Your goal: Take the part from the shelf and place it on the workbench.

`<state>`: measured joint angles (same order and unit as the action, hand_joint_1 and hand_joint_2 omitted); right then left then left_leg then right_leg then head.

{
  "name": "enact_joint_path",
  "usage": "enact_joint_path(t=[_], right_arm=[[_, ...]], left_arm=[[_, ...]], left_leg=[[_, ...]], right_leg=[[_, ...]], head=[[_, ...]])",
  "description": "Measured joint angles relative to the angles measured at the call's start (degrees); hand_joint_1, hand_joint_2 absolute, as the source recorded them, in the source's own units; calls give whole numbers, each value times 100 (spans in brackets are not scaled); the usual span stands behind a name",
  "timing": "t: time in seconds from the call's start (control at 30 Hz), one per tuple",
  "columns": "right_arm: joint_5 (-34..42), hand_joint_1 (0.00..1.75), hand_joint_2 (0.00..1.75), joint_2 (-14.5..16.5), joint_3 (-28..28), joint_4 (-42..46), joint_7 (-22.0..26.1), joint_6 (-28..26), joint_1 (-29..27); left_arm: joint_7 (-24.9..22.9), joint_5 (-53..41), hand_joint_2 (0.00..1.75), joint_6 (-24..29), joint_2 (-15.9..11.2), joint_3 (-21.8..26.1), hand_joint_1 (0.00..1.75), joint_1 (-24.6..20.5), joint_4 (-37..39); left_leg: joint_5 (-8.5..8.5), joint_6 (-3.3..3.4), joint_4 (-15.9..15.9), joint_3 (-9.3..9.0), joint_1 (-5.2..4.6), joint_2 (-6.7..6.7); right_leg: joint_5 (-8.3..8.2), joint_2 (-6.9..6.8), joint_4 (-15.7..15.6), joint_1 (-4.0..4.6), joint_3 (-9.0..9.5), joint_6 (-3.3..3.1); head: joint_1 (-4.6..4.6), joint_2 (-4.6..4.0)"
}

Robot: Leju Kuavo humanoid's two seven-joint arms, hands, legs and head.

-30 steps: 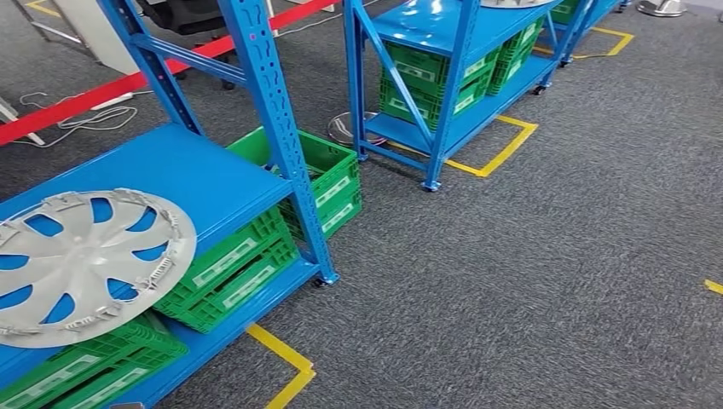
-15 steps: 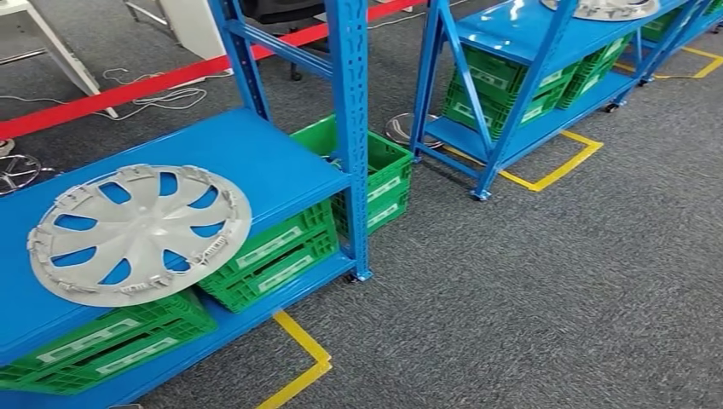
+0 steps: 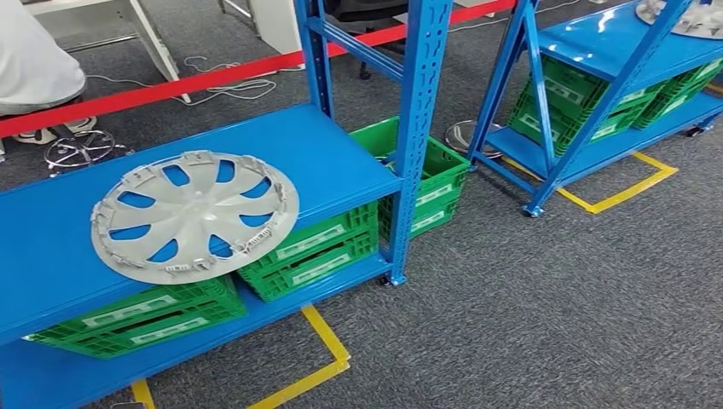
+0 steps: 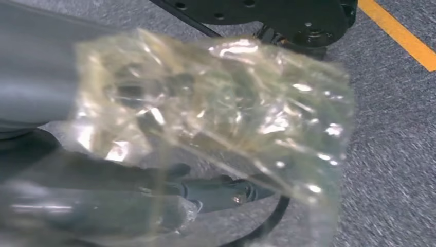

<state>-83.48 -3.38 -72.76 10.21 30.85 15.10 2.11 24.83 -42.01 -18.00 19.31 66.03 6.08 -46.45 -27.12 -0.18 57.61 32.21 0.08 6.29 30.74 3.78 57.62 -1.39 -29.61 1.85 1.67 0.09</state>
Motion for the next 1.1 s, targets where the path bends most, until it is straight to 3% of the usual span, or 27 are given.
enact_joint_path(t=[0.03, 0.1, 0.17, 0.23, 0.27, 0.3, 0.37, 0.43, 0.5, 0.53, 0.6, 0.67, 0.7, 0.73, 0.77, 0.83, 0.9, 0.97, 1.03, 1.1], right_arm=[[1, 0, 0, 0, 0, 0, 4, -2, 6], [2, 0, 0, 0, 0, 0, 13, -2, 6], [3, 0, 0, -1, 0, 0, 19, -2, -9], [3, 0, 0, -1, 0, 1, 19, -2, -11], [3, 0, 0, -1, 0, 2, 20, -2, -5], [3, 0, 0, -1, 0, 2, 20, -2, 3], [3, 0, 0, 1, 0, 1, 21, -2, 16], [3, 0, 0, 1, 0, 0, 22, -1, 24], [13, 0, 0, -1, 0, 0, 27, 4, 48], [35, 0, 0, -1, -1, 1, 33, 15, 68], [106, 0, 0, -1, -4, 2, 62, 59, 91], [167, 0, 0, -2, -9, 2, 94, 106, 73], [181, 0, 0, -2, -12, 2, 105, 119, 63], [190, 0, 0, -3, -14, 3, 114, 128, 60], [193, 0, 0, -3, -16, 5, 122, 132, 62], [201, 0, 0, -8, -23, 10, 130, 136, 70], [204, 0, 0, -12, -35, 11, 133, 138, 74], [206, 0, 0, -13, -47, 13, 136, 137, 74], [213, 0, 0, -13, -54, 15, 137, 132, 78], [231, 0, 0, -10, -58, 18, 137, 125, 80]], left_arm=[[11, -24, 0, -5, -1, 21, 0, 1, 0], [39, -68, 0, -22, -3, 46, 0, -19, 1], [66, -119, 0, -55, -4, 60, 0, -55, 2], [79, -160, 0, -81, -4, 88, 0, -67, 3], [83, -168, 0, -86, -3, 105, 0, -65, 3], [86, -173, 0, -89, -3, 120, 0, -63, 3], [90, -175, 0, -90, -4, 135, 0, -70, 3], [98, -175, 0, -90, -5, 140, 0, -92, 3], [109, -177, 0, -93, -1, 157, 0, -93, 3], [113, -186, 0, -99, 7, 171, 0, -81, 3], [122, -227, 0, -129, 23, 202, 0, -83, 3], [132, -302, 0, -175, 30, 233, 0, -109, 3], [136, -344, 0, -195, 32, 253, 0, -117, 3], [140, -384, 0, -207, 34, 275, 0, -120, 5], [142, -416, 0, -214, 37, 296, 0, -121, 9], [142, -459, 0, -220, 42, 316, 0, -124, 16], [143, -475, 0, -221, 39, 322, 0, -137, 20], [147, -479, 0, -223, 35, 329, 0, -141, 22], [158, -489, 0, -223, 33, 345, 0, -136, 32], [190, -510, 0, -212, 29, 363, 0, -150, 55]], left_leg=[[-19, -33, 28, 23, 3, -34], [-243, -84, 364, 180, -3, -267], [-625, -119, 1108, 518, 3, -510], [-773, -125, 1624, 747, 13, -572], [-682, -113, 1586, 719, 13, -585], [-504, -89, 1340, 589, 8, -613], [-148, 3, 579, 196, -39, -810], [-58, 80, 113, -29, -94, -974], [-81, 116, 35, -38, -107, -913], [-62, 137, 7, -41, -96, -858], [-22, 184, -47, -60, -59, -756], [-9, 209, -58, -58, -38, -638], [-9, 214, -57, -57, -36, -577], [-10, 215, -56, -60, -35, -515], [-11, 213, -54, -67, -31, -454], [-24, 189, -42, -90, -14, -319], [-46, 129, 3, -78, -17, -184], [-40, 58, 38, -27, -17, -66], [-23, -3, 45, 13, -1, 22], [-172, -63, 259, 117, -6, -156]], right_leg=[[-15, -60, -11, -1, 8, -41], [-38, -211, -43, -6, 19, -123], [-27, -387, -45, 21, 25, -172], [-10, -548, -45, 47, 32, -191], [-1, -614, -44, 58, 43, -194], [10, -675, -44, 69, 62, -193], [49, -791, -40, 100, 93, -173], [90, -907, -33, 129, 113, -128], [105, -1023, -47, 137, 148, -75], [126, -997, -38, 131, 150, -47], [312, -741, 222, 110, 33, 8], [654, -463, 928, 83, -325, 50], [779, -418, 1295, 76, -521, 66], [808, -402, 1522, 72, -660, 80], [717, -396, 1535, 66, -702, 91], [274, -317, 943, 35, -483, 115], [-1, -61, 265, -8, -183, 118], [13, 69, 63, -13, -65, 64], [1, -41, 45, -11, -34, -21], [-17, -178, 15, -20, -15, -110]], head=[[4, 0], [50, 0], [93, 0], [93, 0], [94, 0], [94, 0], [93, 0], [88, 0], [89, 0], [89, 0], [75, 0], [55, 0], [52, 0], [51, 0], [51, 0], [51, 0], [50, 0], [54, 1], [54, 1], [98, 0]])
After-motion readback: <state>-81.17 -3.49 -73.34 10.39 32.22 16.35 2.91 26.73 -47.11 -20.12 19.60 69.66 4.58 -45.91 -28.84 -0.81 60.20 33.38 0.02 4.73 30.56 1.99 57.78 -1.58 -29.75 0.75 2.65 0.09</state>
